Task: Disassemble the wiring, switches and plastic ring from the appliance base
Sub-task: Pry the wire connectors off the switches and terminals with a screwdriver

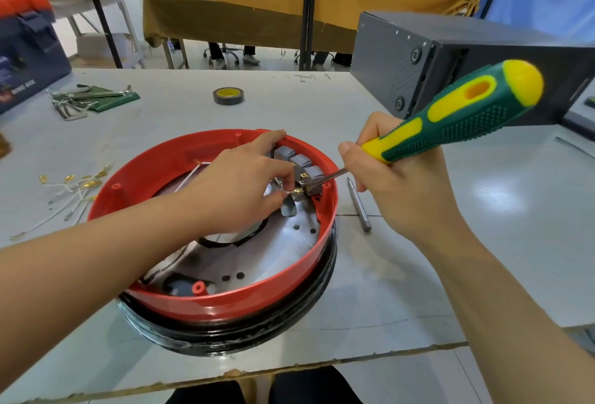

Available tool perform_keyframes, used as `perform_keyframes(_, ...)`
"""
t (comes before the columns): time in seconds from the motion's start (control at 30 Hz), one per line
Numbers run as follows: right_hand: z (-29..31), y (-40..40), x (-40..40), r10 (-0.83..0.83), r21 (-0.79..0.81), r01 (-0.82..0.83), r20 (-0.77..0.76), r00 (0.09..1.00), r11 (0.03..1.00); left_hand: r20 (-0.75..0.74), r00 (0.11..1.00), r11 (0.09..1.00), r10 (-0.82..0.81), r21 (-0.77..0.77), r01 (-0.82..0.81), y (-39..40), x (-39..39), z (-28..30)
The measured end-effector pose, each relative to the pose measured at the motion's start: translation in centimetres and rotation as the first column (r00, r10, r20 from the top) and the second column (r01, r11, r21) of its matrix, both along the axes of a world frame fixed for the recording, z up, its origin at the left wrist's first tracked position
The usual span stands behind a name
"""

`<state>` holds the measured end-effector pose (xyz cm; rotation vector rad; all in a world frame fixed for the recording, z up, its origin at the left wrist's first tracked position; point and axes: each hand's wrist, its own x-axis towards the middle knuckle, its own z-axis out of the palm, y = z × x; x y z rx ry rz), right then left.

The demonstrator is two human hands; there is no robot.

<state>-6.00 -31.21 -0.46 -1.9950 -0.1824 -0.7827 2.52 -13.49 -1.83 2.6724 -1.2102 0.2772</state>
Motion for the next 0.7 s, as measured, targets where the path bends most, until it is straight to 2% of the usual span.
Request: perform_keyframes(0.7,0.23,0.07,-0.04,0.007,-0.017,-0.008,-0.014,1.0,1.0,0.018,1.0,1.0,0.016,-0.021,-0.016,-0.17,0.01,-0.01)
